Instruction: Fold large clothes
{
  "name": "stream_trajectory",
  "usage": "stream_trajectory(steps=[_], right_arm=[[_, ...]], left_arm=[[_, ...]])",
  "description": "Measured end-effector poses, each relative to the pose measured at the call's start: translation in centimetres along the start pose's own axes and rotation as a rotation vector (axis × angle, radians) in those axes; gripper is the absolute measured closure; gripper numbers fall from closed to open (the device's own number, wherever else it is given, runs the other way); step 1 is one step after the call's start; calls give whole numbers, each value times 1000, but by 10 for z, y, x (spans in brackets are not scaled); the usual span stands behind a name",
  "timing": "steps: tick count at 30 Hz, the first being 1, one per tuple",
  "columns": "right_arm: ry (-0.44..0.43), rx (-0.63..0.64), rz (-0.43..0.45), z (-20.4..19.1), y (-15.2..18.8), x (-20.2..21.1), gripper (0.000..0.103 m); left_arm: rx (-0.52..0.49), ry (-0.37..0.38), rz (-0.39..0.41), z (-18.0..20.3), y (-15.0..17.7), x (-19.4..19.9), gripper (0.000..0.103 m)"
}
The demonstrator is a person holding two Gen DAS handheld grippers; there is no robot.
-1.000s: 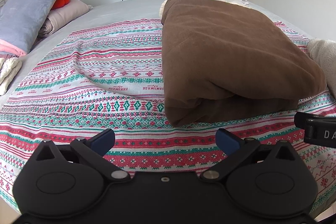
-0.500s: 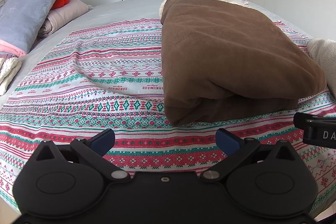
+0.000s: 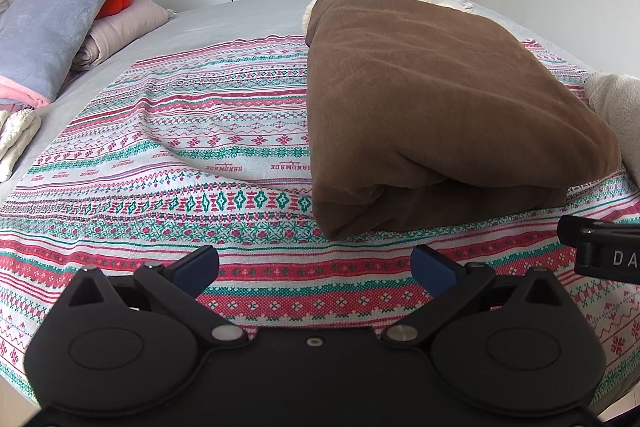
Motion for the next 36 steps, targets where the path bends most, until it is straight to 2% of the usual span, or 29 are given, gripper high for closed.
stream_trajectory(steps=[36], right_arm=[[15,9,-19,5,2,-4,0]], left_arm=[[-1,1,0,-2,2,-2,0]])
Point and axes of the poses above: each gripper's, at about its wrist camera, not at the fingertips, and x roughly against the way its jaws point, z to its right, y to its underside, the point moved 8 cm from there along -x, roughly the way its jaws point, and after that the axes turned 6 degrees about z, right-handed, at the moved point
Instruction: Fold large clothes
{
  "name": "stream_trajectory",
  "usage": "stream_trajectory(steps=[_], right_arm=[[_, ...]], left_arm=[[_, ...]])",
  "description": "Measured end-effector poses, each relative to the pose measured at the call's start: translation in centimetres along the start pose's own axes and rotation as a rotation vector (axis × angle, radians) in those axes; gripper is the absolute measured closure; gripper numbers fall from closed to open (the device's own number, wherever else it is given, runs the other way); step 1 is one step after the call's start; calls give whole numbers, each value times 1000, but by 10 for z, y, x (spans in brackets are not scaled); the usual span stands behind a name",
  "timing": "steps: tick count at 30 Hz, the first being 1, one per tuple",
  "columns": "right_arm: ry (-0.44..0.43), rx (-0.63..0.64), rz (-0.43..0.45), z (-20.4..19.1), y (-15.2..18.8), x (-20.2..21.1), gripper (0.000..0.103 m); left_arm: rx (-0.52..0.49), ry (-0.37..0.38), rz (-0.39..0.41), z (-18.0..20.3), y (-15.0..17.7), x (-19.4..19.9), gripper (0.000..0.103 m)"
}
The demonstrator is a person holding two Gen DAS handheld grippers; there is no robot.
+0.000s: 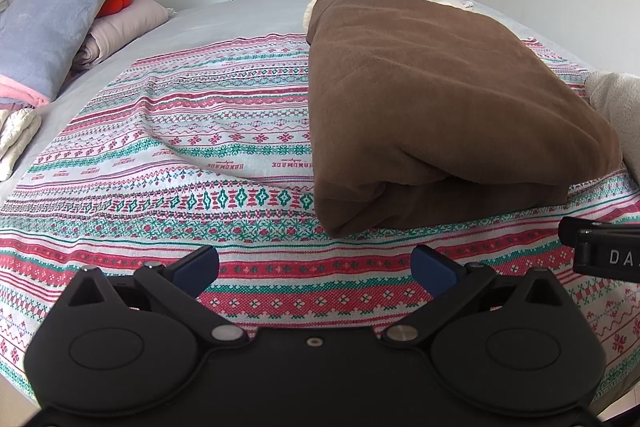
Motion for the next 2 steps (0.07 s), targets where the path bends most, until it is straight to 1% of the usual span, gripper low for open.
stream_trajectory(steps=[2], right_arm=[[3,0,-1,0,0,0,0]], left_arm=[[-1,1,1,0,0,0,0]])
Point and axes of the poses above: each gripper's, at about its wrist camera, not at the fingertips, and x roughly against the way its jaws point, z to its right, y to its underside, the point moved 8 cm from there along -x, roughly the way its jaws point, and after that the axes turned 6 degrees about z, right-handed, at the moved point
